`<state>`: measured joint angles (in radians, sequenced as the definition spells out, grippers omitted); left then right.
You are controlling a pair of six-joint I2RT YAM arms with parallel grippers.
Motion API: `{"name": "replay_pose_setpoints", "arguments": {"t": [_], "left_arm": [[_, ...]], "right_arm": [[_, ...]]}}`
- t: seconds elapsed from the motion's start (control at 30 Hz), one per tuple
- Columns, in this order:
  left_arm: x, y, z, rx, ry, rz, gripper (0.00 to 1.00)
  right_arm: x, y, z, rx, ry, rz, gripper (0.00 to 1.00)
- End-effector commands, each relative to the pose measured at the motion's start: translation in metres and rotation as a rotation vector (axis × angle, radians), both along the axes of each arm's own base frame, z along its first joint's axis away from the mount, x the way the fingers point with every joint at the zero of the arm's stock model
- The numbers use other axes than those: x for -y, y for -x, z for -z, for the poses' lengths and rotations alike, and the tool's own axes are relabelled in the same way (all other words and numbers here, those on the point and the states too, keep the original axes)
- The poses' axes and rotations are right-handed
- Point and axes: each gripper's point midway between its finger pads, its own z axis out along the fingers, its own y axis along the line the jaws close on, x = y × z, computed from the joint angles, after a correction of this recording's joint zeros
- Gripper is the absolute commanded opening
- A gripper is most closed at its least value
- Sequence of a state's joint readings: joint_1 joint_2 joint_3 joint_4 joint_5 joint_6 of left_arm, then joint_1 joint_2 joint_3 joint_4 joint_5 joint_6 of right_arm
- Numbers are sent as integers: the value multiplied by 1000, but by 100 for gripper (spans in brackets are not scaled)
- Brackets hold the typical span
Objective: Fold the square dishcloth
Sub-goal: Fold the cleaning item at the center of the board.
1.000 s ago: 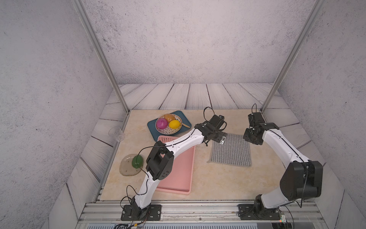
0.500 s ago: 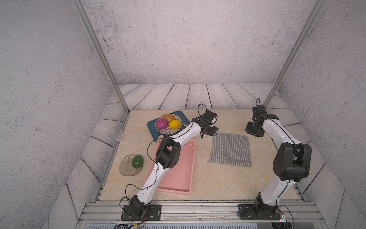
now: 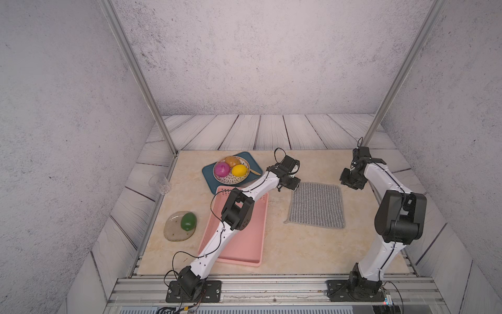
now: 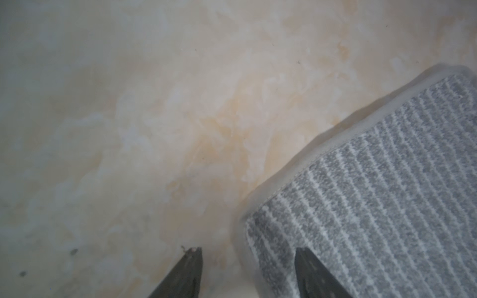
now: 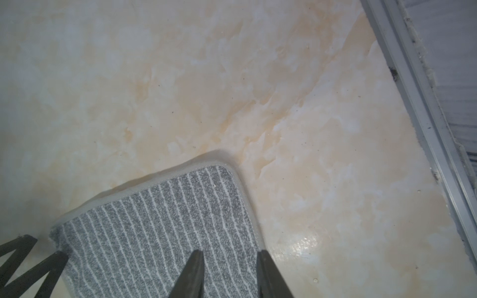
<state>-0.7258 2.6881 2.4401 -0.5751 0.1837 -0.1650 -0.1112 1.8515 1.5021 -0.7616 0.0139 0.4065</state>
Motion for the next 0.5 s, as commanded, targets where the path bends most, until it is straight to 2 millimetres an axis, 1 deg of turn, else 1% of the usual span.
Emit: {"name": "replay_pose_setpoints", "arguments": {"t": [0.0,0.07,0.2,0.47], "left_arm": [[3,-8,5,9,13,-35,61],[5,-8,9,-5,25,-39,59],[8,-5,14,-37,45,-49,51],[7,8,33,-130,44,-70,51]], "right_arm": [[-1,-3,7,-10,-16,-15,32],[0,-5,9,-11,-17,-17,32],[3,-7,13,-24,-11,-10,32],[9,-12,23,-58,-2,-4,31]]}}
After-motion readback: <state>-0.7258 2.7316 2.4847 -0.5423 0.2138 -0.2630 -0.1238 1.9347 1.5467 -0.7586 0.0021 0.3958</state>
